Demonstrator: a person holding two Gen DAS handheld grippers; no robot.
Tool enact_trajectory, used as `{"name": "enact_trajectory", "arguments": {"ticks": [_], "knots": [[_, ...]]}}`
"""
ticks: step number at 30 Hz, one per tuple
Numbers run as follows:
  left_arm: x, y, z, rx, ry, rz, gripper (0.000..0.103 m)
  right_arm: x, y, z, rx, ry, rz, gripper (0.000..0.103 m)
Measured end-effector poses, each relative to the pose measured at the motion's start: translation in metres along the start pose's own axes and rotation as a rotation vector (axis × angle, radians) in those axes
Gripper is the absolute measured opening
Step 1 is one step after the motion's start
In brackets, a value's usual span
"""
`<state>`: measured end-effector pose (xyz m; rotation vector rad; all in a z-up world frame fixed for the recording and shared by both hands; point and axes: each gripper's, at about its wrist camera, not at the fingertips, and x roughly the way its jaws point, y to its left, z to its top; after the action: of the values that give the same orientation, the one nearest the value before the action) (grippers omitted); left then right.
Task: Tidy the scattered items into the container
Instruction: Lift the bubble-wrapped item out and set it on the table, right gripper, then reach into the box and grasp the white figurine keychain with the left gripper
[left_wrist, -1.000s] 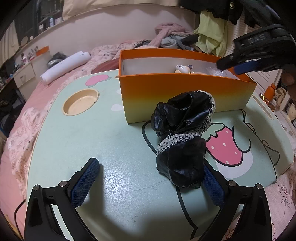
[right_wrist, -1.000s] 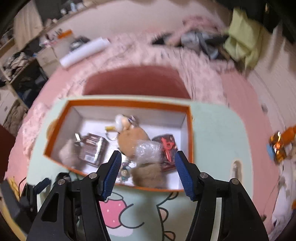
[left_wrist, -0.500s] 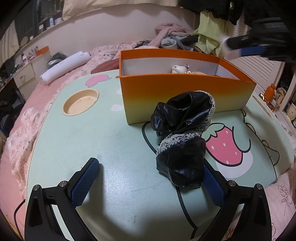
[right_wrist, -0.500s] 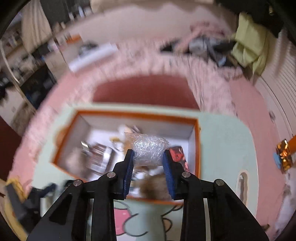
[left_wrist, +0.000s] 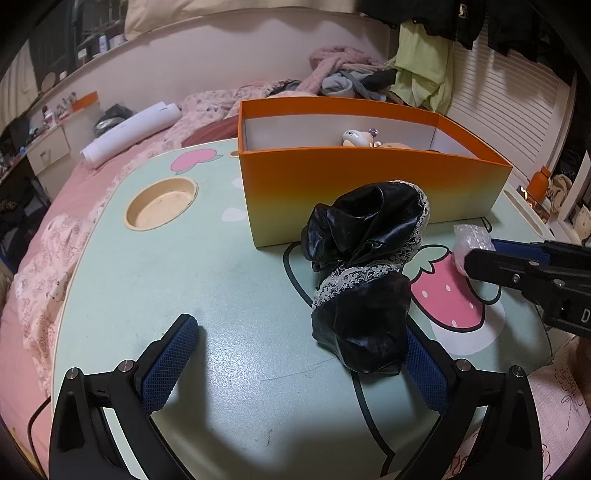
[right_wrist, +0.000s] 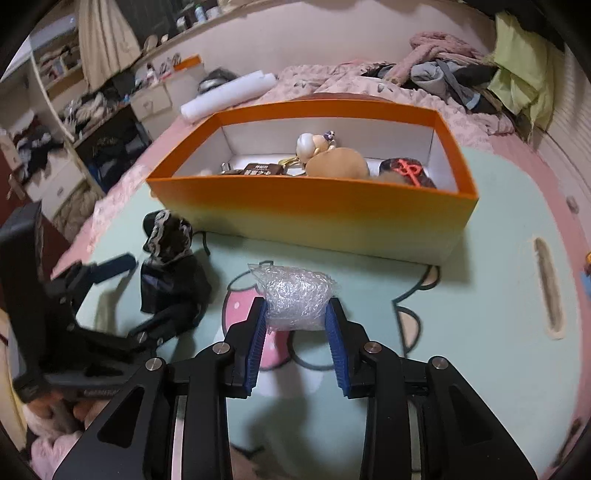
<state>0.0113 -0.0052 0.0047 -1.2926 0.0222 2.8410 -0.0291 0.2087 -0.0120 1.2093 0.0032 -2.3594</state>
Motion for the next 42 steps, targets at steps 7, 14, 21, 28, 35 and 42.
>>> {"name": "enact_trajectory", "arguments": {"ticks": [7,14,21,28,35,42], "knots": [[0.0,0.0,0.0,0.0,0.0,0.0,0.103,-0.023,-0.01,-0.019,0.071,-0.096,-0.032,0.081],[0.001,0.0,0.0,-0.001,-0.001,0.0,0.103,-0.008,0.0,-0.033,-0.041,-0.024,-0.181,0.087],[0.0,0.0,0.005,0.008,0.03,-0.017,0.103,-0.002,0.0,-0.035,-0.078,-0.02,-0.203,0.093],[-0.052,0.002,0.058,-0.001,-0.105,-0.115,0.103,-0.006,-0.001,-0.034,-0.07,-0.035,-0.183,0.093],[-0.039,-0.02,0.152,0.074,-0.036,-0.142,0.103,-0.007,0.0,-0.034,-0.066,-0.038,-0.177,0.094],[0.057,-0.052,0.183,0.05,0.205,-0.13,0.086,-0.007,0.001,-0.035,-0.067,-0.043,-0.171,0.094]]}}
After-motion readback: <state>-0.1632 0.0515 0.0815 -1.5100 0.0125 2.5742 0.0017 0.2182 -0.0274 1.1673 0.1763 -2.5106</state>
